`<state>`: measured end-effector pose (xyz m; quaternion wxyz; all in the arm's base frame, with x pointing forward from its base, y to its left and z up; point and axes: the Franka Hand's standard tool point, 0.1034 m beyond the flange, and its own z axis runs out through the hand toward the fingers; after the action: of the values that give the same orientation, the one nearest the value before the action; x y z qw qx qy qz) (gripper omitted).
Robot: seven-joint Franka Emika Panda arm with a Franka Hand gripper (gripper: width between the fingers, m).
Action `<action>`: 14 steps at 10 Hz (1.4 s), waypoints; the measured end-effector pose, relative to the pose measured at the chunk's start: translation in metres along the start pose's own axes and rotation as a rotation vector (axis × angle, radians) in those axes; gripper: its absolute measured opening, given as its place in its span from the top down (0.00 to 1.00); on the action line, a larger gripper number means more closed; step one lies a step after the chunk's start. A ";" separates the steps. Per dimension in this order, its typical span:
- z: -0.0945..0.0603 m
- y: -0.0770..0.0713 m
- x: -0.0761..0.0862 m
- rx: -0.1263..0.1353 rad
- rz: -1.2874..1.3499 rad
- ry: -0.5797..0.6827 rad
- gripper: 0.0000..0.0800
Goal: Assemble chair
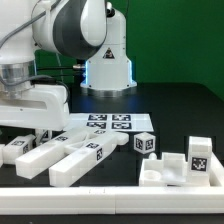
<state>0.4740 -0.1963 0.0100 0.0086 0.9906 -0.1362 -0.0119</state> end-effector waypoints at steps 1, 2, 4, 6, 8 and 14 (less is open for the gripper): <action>0.000 0.000 0.000 0.000 0.000 0.000 0.42; 0.000 -0.002 0.000 0.002 -0.005 -0.002 0.62; -0.014 -0.013 -0.001 0.016 -0.019 0.013 0.63; -0.038 -0.031 -0.017 0.042 -0.034 0.024 0.64; -0.074 -0.071 -0.032 0.082 -0.001 0.058 0.64; -0.068 -0.095 -0.046 0.065 0.030 0.067 0.64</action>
Offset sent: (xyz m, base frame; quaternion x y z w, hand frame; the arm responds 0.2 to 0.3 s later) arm -0.0096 0.0168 0.0327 -0.0057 -0.0053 -0.0412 0.9991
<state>0.4572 -0.0910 0.0772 -0.0188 0.9880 -0.1512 0.0261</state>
